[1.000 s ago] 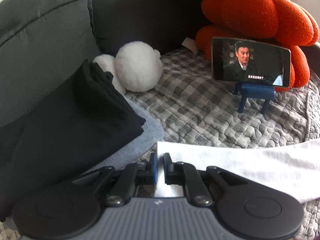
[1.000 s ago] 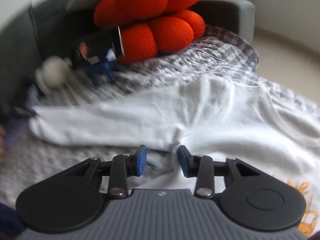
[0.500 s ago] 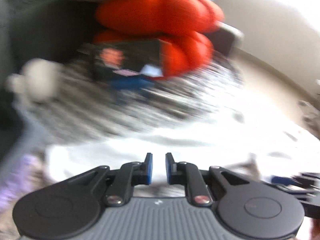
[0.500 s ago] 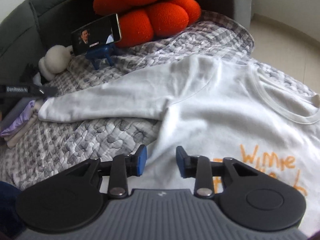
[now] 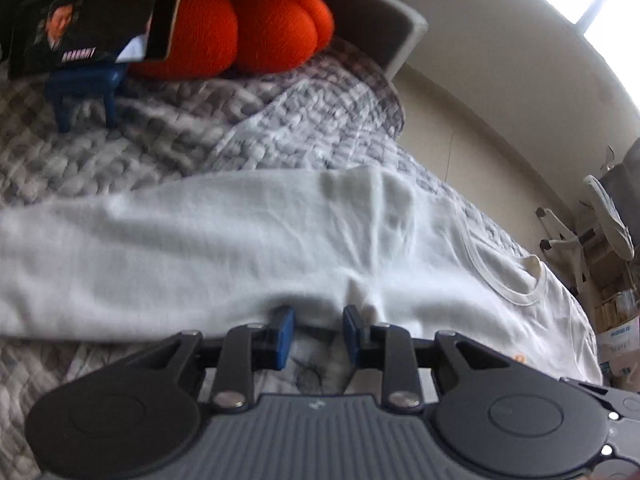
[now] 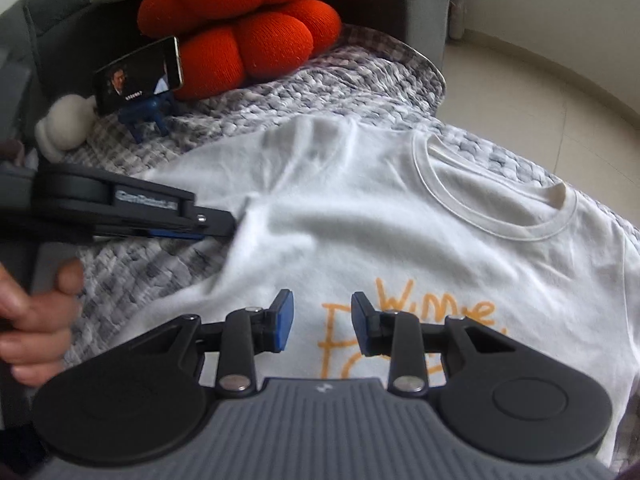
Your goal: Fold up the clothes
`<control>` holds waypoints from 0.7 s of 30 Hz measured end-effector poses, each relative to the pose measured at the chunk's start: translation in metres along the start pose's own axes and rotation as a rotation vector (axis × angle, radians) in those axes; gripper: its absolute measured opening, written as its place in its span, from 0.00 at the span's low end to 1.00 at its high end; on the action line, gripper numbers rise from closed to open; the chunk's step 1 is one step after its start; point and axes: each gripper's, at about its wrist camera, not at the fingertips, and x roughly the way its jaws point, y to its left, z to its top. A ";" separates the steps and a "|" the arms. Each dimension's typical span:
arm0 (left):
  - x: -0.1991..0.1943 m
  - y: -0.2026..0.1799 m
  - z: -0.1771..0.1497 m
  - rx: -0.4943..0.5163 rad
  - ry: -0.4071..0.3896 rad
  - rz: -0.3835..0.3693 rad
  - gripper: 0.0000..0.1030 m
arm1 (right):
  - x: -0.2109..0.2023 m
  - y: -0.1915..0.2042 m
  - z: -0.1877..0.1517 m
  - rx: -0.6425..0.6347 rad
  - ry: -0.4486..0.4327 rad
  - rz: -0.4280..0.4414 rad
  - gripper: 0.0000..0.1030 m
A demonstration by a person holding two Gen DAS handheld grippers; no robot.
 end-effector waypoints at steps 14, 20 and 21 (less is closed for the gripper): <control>-0.021 0.022 0.008 -0.048 -0.049 -0.162 0.01 | 0.008 0.034 0.009 -0.112 -0.102 0.054 0.11; 0.003 0.032 -0.001 -0.222 0.072 -0.244 0.30 | 0.011 0.020 0.007 -0.054 -0.071 0.018 0.15; 0.005 0.032 0.000 -0.240 0.076 -0.248 0.34 | 0.009 0.020 0.006 -0.056 -0.075 0.018 0.18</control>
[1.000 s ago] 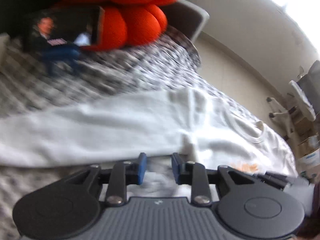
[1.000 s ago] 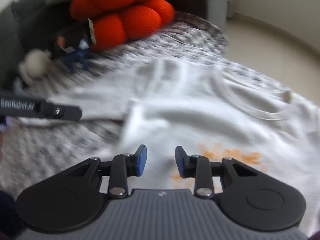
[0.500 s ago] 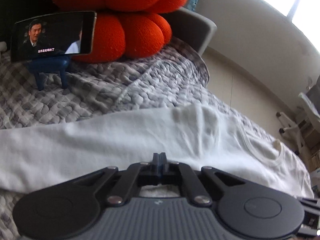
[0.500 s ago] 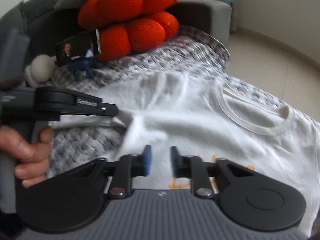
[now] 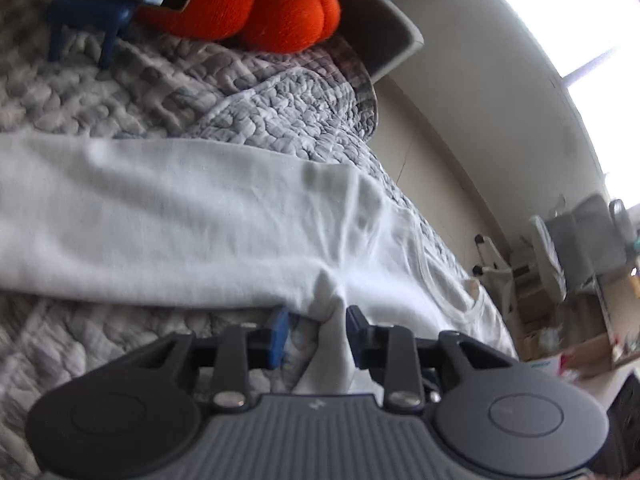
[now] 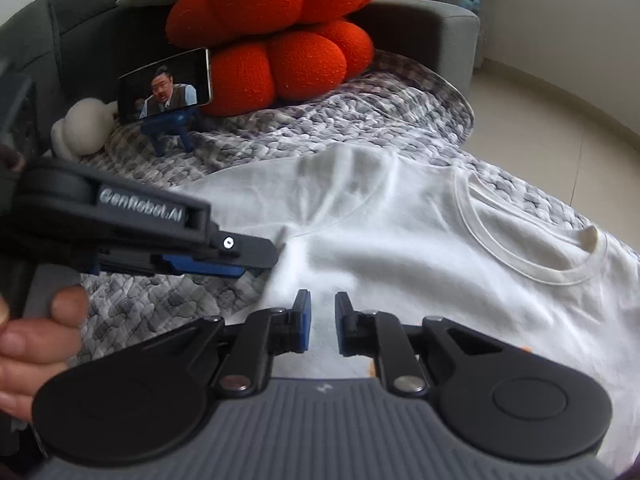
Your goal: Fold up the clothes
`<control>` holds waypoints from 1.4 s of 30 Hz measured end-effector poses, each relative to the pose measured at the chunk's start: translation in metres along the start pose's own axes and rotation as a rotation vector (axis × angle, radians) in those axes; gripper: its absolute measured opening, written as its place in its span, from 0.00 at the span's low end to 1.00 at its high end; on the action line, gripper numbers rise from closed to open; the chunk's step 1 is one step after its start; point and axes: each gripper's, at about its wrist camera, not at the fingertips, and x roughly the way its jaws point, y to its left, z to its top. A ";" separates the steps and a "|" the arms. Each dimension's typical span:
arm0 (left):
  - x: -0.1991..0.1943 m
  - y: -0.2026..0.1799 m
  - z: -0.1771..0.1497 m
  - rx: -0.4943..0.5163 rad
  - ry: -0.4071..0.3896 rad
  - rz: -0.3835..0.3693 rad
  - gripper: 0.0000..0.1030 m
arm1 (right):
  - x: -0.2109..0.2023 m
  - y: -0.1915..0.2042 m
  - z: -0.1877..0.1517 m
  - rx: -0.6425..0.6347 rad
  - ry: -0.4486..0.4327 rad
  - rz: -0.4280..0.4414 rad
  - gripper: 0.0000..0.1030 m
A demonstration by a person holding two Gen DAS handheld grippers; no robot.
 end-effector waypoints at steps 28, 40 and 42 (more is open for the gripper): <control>0.000 -0.023 0.013 0.316 -0.154 0.162 0.01 | 0.021 0.029 -0.005 -0.066 -0.032 0.066 0.19; -0.006 -0.027 0.004 0.373 -0.104 0.181 0.09 | -0.003 -0.019 -0.004 0.068 -0.007 -0.019 0.18; -0.009 -0.030 0.000 0.386 -0.094 0.187 0.10 | -0.008 -0.037 -0.008 0.115 0.014 -0.062 0.18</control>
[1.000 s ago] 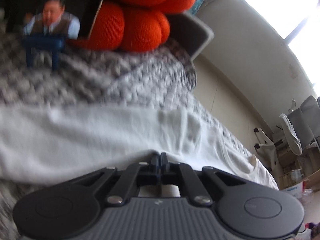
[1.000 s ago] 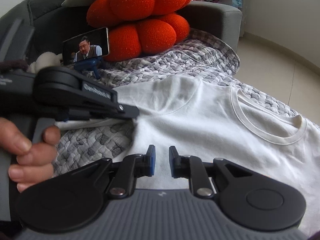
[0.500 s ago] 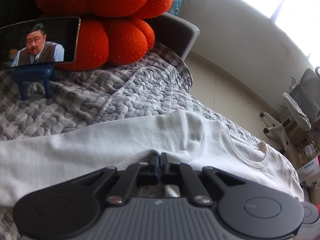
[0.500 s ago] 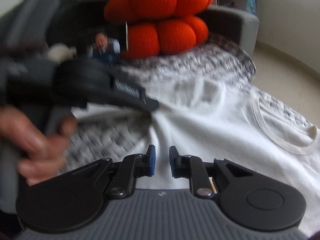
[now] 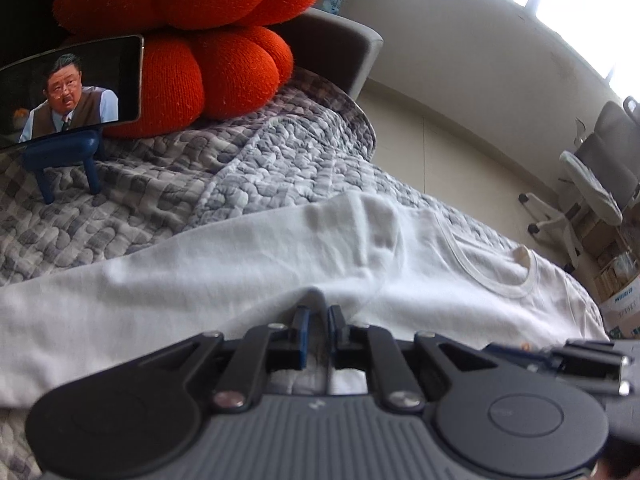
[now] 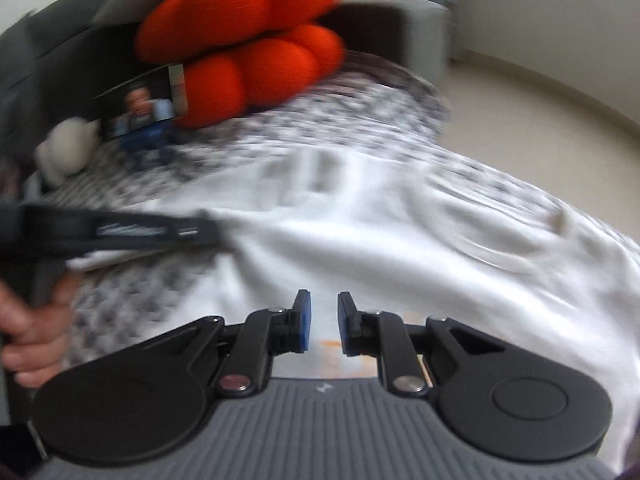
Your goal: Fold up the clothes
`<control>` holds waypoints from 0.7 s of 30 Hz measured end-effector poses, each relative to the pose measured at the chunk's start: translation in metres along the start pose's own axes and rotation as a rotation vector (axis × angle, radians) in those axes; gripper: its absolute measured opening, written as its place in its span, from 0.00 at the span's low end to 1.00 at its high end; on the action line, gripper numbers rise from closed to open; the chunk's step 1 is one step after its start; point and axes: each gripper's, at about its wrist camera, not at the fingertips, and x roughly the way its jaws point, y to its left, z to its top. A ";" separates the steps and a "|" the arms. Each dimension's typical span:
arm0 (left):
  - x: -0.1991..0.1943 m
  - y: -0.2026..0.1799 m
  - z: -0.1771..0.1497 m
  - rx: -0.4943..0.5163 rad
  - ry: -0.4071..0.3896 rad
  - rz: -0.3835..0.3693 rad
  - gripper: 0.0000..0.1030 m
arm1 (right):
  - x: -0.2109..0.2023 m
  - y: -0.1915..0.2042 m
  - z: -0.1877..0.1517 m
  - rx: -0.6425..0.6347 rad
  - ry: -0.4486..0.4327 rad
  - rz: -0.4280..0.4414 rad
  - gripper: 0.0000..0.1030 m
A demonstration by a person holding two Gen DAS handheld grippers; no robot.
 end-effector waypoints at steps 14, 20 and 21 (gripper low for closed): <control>-0.019 -0.045 -0.023 0.275 -0.004 -0.035 0.18 | -0.033 -0.082 -0.033 0.134 0.055 -0.147 0.19; -0.005 -0.062 -0.035 0.344 0.059 -0.054 0.22 | -0.034 -0.101 -0.048 0.130 0.102 -0.175 0.18; -0.002 -0.064 -0.037 0.355 0.068 -0.042 0.22 | -0.037 -0.104 -0.048 0.135 0.101 -0.176 0.18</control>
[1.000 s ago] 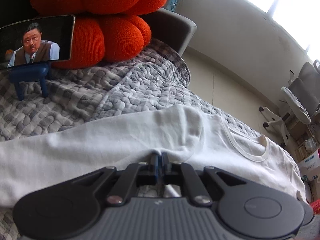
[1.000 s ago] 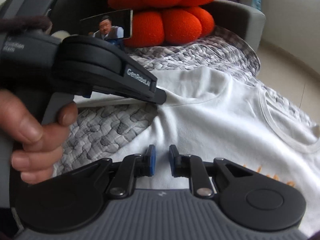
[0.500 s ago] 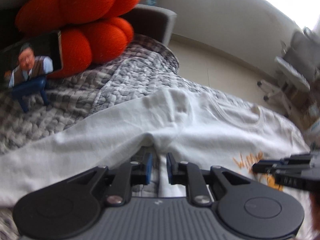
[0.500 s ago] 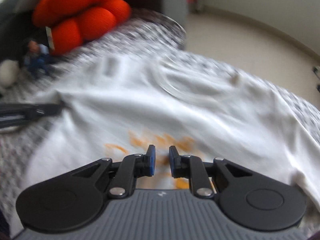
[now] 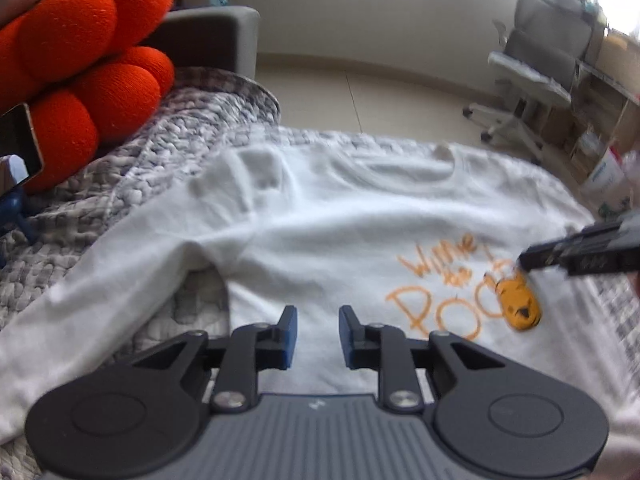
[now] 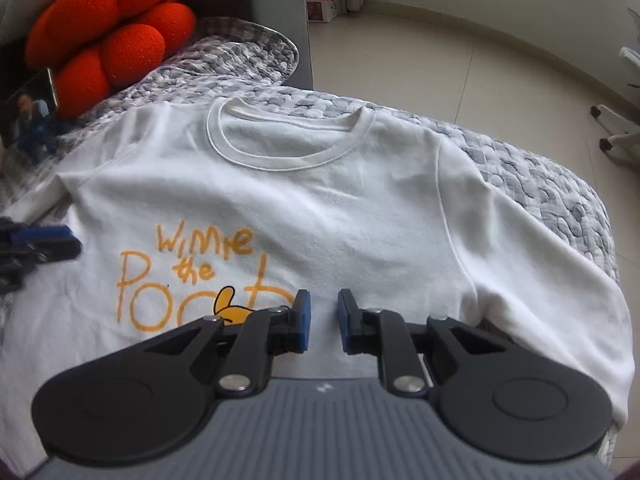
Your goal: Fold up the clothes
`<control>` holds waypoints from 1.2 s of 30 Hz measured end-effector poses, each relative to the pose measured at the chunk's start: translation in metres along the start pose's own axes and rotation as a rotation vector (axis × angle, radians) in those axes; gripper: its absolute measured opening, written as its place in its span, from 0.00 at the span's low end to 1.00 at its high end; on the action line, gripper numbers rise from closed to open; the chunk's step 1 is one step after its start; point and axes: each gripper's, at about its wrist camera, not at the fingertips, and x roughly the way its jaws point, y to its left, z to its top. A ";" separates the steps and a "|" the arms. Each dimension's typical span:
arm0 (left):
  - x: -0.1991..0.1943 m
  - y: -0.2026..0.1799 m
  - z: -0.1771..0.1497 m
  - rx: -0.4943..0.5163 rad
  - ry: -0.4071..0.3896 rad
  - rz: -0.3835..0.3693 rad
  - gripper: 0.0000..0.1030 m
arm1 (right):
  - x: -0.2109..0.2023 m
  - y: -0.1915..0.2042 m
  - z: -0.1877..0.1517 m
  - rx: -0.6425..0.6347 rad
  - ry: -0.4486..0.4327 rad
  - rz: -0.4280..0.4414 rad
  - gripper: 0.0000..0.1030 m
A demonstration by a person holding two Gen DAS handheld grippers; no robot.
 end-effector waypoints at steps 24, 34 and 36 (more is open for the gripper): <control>0.008 -0.004 -0.001 0.006 0.015 0.032 0.25 | -0.005 -0.020 -0.005 0.029 0.002 -0.036 0.19; 0.009 -0.004 -0.001 0.007 0.013 0.036 0.27 | -0.012 -0.036 -0.011 0.043 0.002 -0.049 0.18; 0.010 -0.004 -0.001 0.008 0.011 0.038 0.28 | -0.013 -0.039 -0.012 0.050 0.003 -0.050 0.17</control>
